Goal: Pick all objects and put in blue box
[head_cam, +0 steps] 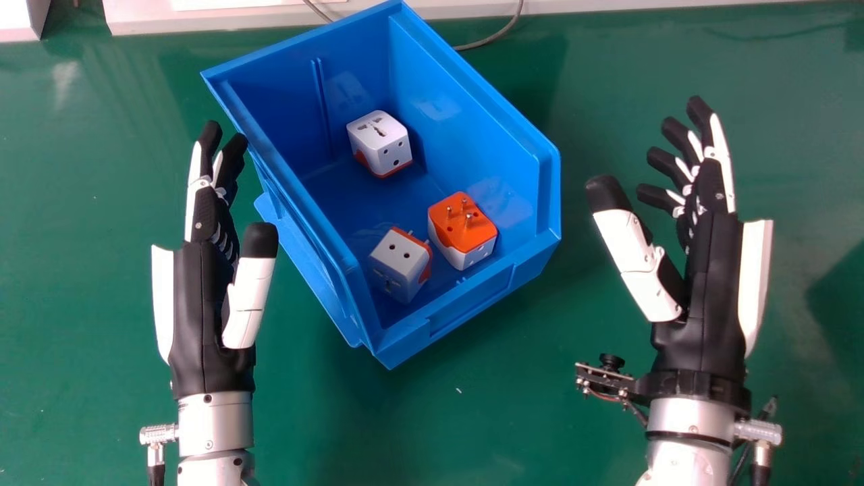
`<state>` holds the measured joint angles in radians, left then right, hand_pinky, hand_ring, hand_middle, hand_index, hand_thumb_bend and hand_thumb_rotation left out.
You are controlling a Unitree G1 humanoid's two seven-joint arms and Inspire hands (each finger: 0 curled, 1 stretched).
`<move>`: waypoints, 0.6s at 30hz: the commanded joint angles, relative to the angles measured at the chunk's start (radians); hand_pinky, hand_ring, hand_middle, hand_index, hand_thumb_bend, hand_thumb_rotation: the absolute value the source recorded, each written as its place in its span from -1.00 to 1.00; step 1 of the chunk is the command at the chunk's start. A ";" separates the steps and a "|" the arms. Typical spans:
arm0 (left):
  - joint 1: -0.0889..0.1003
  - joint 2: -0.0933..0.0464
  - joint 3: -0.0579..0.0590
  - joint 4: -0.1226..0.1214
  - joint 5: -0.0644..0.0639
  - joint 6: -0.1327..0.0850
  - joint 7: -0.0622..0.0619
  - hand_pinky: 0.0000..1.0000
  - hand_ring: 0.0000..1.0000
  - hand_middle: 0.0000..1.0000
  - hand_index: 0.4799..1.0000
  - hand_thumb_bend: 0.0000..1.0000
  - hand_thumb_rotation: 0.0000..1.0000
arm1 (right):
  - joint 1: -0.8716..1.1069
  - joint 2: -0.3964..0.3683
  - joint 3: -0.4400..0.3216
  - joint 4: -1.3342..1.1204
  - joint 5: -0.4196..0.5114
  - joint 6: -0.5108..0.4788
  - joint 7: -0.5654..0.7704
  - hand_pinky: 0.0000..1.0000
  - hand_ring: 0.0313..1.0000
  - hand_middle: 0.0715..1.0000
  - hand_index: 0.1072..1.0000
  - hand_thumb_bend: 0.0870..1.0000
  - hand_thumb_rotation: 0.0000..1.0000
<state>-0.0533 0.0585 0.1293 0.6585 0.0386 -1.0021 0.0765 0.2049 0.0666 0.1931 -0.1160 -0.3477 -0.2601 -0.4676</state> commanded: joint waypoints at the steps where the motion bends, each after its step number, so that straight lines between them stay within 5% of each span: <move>1: -0.003 -0.001 -0.010 0.007 0.016 -0.026 -0.004 0.98 0.87 0.83 0.82 0.79 0.81 | -0.012 0.046 -0.001 -0.002 0.005 -0.029 -0.019 0.43 0.62 0.70 0.79 0.18 0.63; 5: -0.011 -0.002 -0.009 0.026 0.012 -0.047 -0.005 0.98 0.87 0.83 0.83 0.78 0.82 | -0.014 0.042 -0.008 0.007 0.000 -0.036 -0.030 0.42 0.61 0.69 0.79 0.14 0.68; 18: -0.006 0.002 -0.008 0.034 0.004 -0.046 -0.012 0.98 0.87 0.83 0.84 0.77 0.80 | -0.004 0.040 -0.010 0.021 0.007 -0.077 -0.042 0.42 0.61 0.69 0.80 0.15 0.84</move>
<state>-0.0544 0.0589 0.1292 0.6977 0.0374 -1.0328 0.0716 0.2053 0.0665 0.1858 -0.0856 -0.3460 -0.3014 -0.4956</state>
